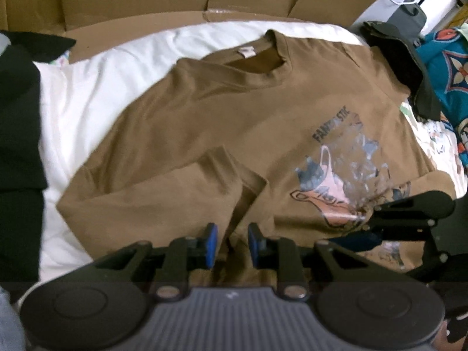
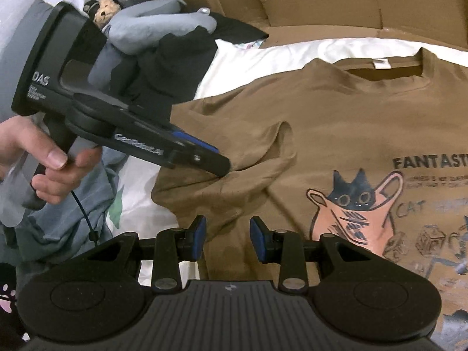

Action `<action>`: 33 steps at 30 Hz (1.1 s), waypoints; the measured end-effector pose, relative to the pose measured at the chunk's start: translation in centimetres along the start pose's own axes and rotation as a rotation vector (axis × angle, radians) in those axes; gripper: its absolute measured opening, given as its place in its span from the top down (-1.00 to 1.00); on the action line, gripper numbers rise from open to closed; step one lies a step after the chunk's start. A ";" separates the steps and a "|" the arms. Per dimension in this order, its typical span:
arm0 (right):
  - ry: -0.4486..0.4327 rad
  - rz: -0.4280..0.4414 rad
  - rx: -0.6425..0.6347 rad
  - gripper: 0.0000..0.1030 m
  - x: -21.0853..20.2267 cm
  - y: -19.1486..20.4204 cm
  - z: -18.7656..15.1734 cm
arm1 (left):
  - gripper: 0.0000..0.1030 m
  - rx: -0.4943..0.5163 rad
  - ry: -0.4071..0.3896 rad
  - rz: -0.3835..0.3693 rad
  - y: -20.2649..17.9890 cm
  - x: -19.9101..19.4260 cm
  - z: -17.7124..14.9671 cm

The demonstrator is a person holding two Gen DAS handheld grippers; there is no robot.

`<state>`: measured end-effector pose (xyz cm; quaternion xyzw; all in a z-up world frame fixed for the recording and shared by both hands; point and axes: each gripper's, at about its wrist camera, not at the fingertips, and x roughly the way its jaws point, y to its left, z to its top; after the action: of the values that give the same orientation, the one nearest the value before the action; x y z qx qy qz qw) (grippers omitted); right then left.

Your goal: Fold clothes

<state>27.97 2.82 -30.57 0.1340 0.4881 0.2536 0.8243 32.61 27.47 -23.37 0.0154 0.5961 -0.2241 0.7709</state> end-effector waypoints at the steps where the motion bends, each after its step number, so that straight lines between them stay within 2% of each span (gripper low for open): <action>1: 0.008 0.002 0.003 0.23 0.3 0.0 0.0 | 0.52 0.010 0.002 -0.012 -0.1 0.2 -0.1; 5: 0.021 0.011 0.013 0.23 0.8 -0.3 -0.1 | 0.40 0.049 0.015 -0.038 -0.6 1.2 -0.6; 10: 0.019 0.012 0.031 0.23 1.4 -0.1 0.0 | 0.22 0.015 0.043 -0.032 0.3 2.9 -0.6; 17: 0.001 0.004 0.067 0.23 2.2 0.1 0.3 | 0.22 -0.031 0.029 -0.191 2.0 3.0 0.0; 20: -0.011 0.001 0.088 0.23 2.4 0.0 0.5 | 0.58 -0.050 0.059 -0.235 2.9 3.3 0.4; 23: -0.023 -0.001 0.097 0.23 2.5 0.2 0.7 | 0.84 -0.080 0.068 -0.287 3.7 2.9 0.6; 26: -0.039 -0.001 0.089 0.23 2.5 0.6 0.9 | 0.90 -0.086 0.061 -0.327 3.8 2.1 0.7; 33: -0.067 -0.029 0.071 0.23 2.8 1.4 1.9 | 0.92 -0.119 0.063 -0.343 4.3 1.1 0.7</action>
<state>30.32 5.51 -31.04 0.1644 0.4708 0.2198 0.8385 34.99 30.78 -25.22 -0.1254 0.6260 -0.3160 0.7019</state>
